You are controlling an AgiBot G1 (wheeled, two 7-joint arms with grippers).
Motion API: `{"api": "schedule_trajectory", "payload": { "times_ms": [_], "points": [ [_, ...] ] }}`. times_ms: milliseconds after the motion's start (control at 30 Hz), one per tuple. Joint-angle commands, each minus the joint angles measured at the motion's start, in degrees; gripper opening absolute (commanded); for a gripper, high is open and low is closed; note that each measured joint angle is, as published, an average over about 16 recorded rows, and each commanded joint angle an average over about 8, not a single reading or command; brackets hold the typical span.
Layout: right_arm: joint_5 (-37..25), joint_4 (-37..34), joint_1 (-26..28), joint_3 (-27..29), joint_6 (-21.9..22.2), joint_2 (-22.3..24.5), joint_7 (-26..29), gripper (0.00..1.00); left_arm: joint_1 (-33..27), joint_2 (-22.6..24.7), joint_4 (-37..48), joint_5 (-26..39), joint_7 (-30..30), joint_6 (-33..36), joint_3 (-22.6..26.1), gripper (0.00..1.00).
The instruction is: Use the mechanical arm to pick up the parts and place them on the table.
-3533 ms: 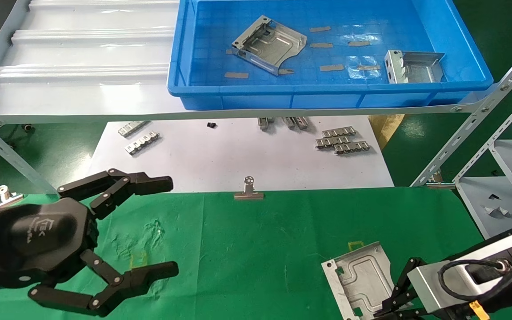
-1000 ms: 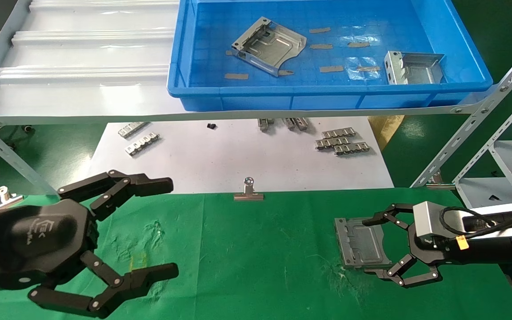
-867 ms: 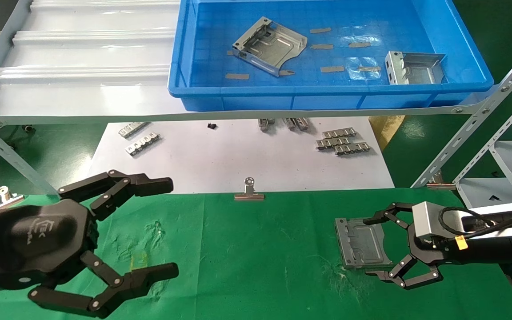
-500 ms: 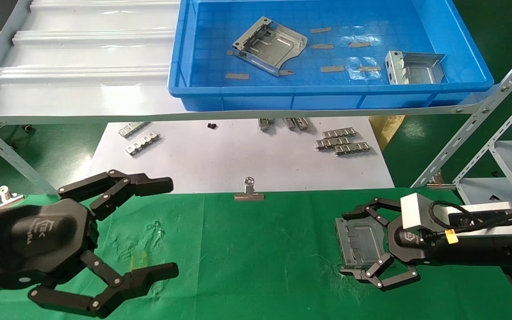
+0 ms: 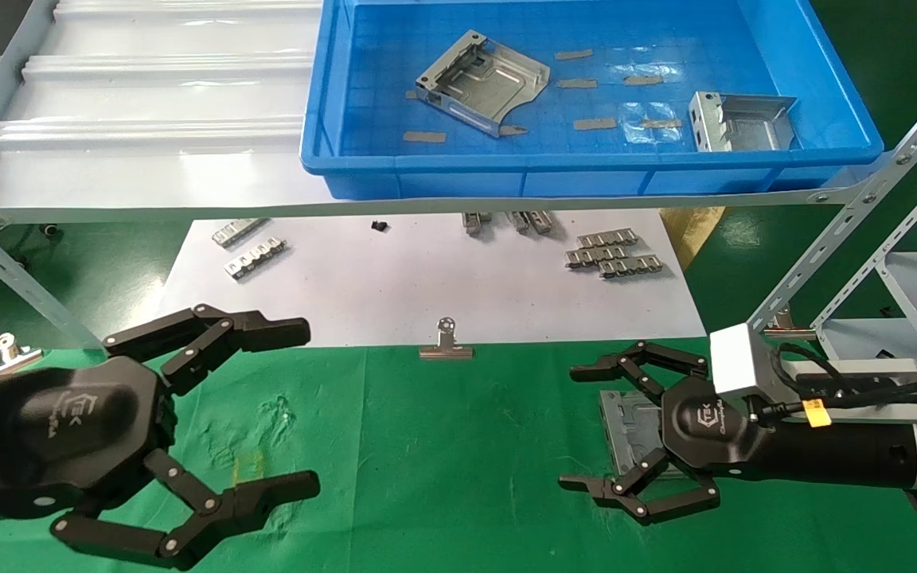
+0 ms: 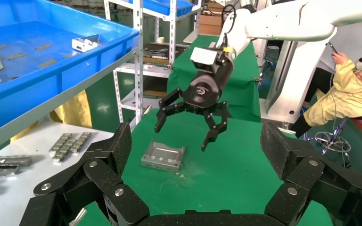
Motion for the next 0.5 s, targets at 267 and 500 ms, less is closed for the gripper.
{"api": "schedule_trajectory", "payload": {
  "times_ms": [267, 500],
  "points": [
    [1.5, 9.8, -5.6, 8.4, 0.9, 2.0, 7.1, 1.0, 0.0, 0.0, 0.0, 0.0, 0.0, 0.0, 0.0, 1.0],
    [2.7, 17.5, -10.0, 14.9, 1.7, 3.6, 12.7, 1.0, 0.0, 0.0, 0.0, 0.0, 0.0, 0.0, 0.0, 1.0]
  ]
}}
